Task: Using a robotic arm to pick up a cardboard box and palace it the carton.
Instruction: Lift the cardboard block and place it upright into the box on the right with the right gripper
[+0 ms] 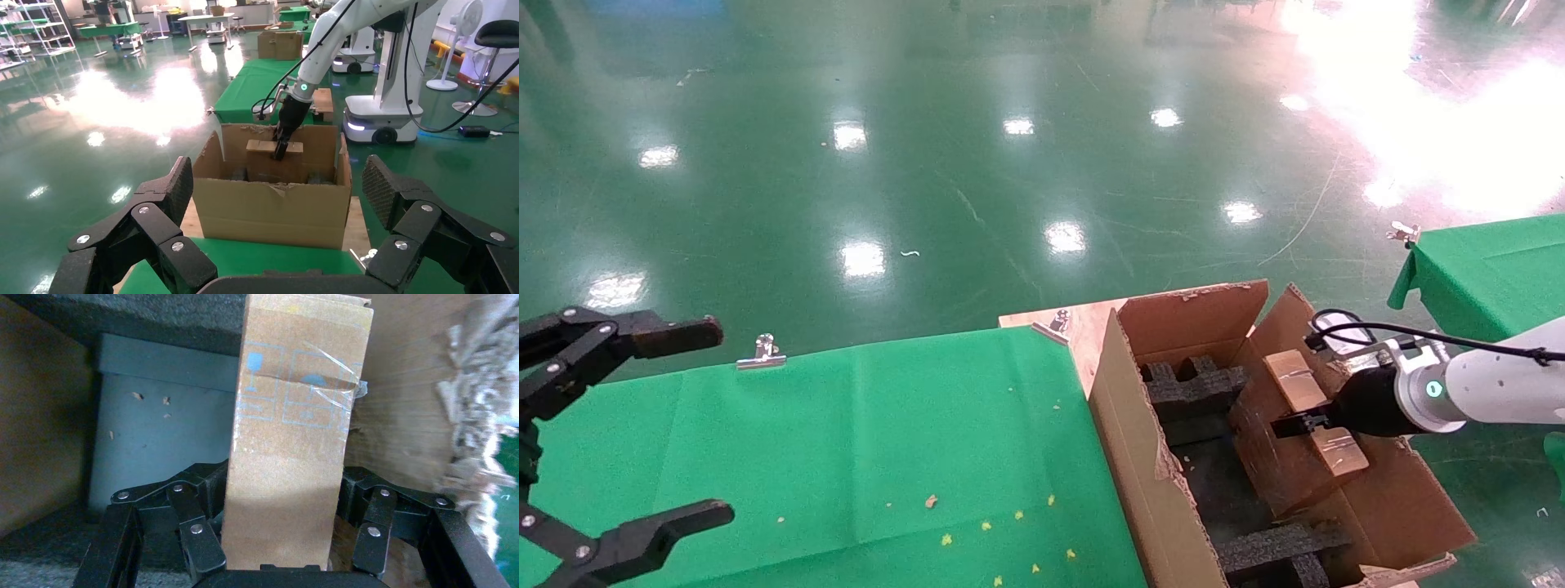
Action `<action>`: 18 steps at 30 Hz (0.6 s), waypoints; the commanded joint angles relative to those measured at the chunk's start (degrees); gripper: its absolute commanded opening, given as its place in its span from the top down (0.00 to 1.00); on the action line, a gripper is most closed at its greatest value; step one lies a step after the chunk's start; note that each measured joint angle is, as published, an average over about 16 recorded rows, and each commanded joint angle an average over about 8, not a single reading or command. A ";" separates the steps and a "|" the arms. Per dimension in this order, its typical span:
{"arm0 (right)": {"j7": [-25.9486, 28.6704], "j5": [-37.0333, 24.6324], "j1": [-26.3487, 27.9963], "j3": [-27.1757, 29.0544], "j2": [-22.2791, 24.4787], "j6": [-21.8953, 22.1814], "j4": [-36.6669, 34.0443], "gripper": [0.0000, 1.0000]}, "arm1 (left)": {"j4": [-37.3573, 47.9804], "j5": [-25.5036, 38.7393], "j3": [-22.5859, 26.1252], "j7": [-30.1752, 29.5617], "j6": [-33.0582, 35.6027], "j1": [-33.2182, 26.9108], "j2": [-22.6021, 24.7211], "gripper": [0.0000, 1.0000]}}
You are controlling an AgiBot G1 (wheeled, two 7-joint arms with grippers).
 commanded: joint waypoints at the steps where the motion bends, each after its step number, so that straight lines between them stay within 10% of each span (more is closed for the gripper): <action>1: -0.86 0.73 -1.07 0.35 -0.68 -0.02 -1.30 1.00 | 0.00 0.00 0.00 0.00 0.00 0.00 0.00 0.00; 18: -10.00 6.08 -7.68 3.79 -6.10 -4.16 -12.27 0.98 | 0.00 -0.02 0.03 0.01 -0.01 -0.01 -0.01 0.00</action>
